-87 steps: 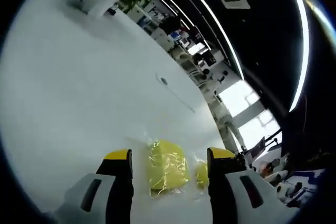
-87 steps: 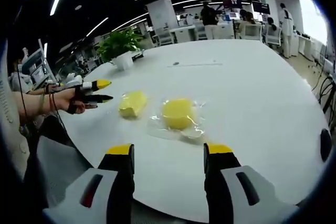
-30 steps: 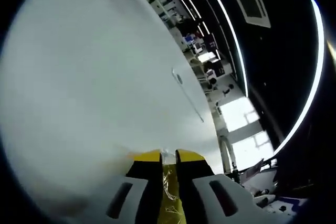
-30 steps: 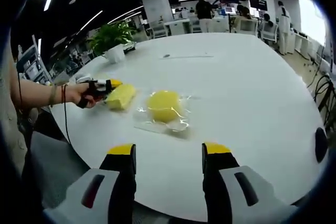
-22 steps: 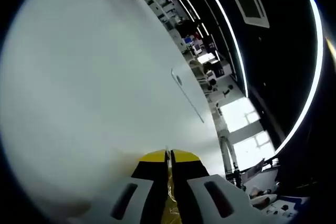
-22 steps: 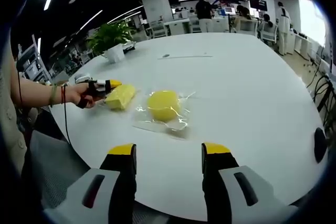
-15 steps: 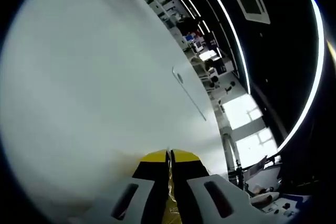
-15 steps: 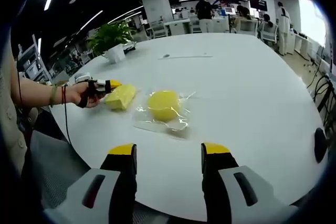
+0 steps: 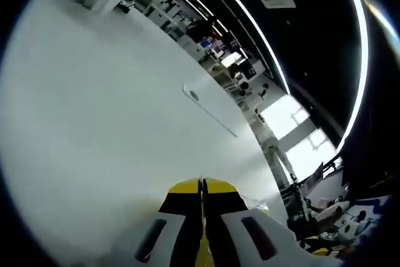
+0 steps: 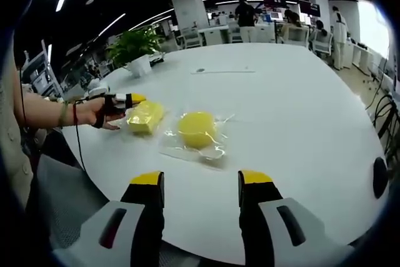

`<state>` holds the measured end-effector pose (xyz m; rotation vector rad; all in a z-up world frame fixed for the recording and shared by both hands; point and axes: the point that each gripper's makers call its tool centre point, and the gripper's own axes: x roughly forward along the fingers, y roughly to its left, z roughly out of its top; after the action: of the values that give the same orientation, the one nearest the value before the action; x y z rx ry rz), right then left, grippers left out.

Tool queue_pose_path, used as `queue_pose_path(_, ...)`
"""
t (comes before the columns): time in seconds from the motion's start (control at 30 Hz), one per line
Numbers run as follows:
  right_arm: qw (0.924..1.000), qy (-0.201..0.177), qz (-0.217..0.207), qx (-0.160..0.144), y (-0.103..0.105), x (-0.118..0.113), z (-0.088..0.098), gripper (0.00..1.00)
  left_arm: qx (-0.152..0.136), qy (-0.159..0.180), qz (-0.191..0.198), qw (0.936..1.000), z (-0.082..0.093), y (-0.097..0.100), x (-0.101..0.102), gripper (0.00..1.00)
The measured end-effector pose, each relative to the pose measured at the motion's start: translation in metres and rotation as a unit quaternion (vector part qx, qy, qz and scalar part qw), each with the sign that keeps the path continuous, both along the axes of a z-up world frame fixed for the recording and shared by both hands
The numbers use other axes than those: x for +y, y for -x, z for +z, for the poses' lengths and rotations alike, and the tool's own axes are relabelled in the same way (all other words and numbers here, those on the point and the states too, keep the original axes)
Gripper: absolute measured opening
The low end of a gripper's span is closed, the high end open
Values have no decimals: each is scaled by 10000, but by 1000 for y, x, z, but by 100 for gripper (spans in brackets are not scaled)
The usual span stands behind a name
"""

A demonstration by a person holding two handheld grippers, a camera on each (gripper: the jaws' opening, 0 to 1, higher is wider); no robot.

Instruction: Compare the silicone blocks by pressing each to a similar depth, holding the contact briefly, and releasing to observe deformation and rebound differences across the visible hardness samples.

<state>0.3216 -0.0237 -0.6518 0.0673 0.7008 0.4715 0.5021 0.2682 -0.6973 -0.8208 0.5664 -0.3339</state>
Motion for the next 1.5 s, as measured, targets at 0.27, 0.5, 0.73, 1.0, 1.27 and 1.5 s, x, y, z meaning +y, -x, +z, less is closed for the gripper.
queue_pose_path(0.27,10000,-31,34,-34,1,2,1,43,-335,-590,-364,9970,5,5,-6,0)
queue_pose_path(0.5,10000,-47,8,-59,2,1,1,42,105,-71,-109,9999,-10,11,0,0)
queue_pose_path(0.73,10000,-29,-38,-56,0,-4,0,42,347,200,193,9990,-23,12,11,13)
queue_pose_path(1.0,10000,-14,-16,-62,-1,-3,-1,42,199,-67,-55,9998,-15,15,-2,0)
queue_pose_path(1.27,9998,-59,43,-158,-3,3,4,42,-260,-278,-476,9981,18,18,-22,0)
queue_pose_path(1.5,9995,-107,130,-284,-6,11,12,42,-722,-444,-869,9926,53,26,-40,0)
